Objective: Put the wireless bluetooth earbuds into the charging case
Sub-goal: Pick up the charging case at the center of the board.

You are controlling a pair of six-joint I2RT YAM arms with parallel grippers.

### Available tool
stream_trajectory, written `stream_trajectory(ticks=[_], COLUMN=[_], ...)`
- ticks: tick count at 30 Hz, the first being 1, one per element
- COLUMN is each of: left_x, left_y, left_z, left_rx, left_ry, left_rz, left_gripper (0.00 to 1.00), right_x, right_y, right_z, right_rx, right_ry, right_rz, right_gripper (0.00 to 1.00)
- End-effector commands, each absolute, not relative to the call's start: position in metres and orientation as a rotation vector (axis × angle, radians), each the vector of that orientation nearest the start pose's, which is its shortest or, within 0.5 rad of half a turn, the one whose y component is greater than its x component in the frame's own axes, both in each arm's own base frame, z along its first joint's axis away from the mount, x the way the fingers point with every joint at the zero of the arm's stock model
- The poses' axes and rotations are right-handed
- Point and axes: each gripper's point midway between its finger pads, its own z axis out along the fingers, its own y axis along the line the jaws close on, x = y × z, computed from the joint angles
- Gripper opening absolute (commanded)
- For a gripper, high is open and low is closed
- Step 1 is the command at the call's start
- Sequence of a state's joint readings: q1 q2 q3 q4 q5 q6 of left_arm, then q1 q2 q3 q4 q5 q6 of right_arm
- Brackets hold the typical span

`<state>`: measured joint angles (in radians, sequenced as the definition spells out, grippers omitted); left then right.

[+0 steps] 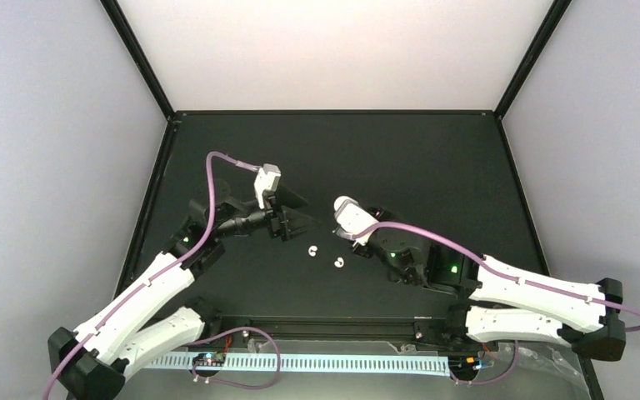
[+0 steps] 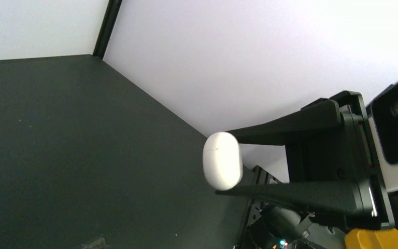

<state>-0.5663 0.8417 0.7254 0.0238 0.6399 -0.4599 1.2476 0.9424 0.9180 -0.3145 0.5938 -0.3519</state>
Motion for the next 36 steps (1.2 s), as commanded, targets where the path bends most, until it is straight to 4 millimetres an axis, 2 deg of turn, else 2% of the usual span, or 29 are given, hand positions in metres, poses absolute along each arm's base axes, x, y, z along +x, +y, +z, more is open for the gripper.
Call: stream_trajectory(ticks=[1, 9, 17, 27, 36], left_x=[0.203, 0.207, 0.207, 0.202, 0.199], left_y=[-0.263, -0.28, -0.29, -0.299, -0.305], left_z=[0.345, 0.348, 0.335, 0.331, 0.323], left_rx=[0.612, 0.628, 0.651, 0.692, 0.707], left_ry=[1.678, 1.704, 1.738, 1.737, 1.762], left_rz=[-1.327, -1.307, -1.288, -1.311, -1.326], left_gripper=[0.95, 0.91, 0.78, 0.62, 0.53], right_x=[0.193, 0.184, 0.178, 0.174, 0.173], right_y=[0.271, 0.286, 0.292, 0.298, 0.302], right_z=[0.319, 0.316, 0.319, 0.328, 0.328], right_rx=[-1.035, -1.087, -1.075, -1.035, -1.037], right_ry=[1.455, 1.428, 1.432, 1.444, 1.441], right_rz=[-0.088, -0.114, -0.059, 0.035, 0.048], right_gripper=[0.32, 0.32, 0.32, 0.32, 0.33])
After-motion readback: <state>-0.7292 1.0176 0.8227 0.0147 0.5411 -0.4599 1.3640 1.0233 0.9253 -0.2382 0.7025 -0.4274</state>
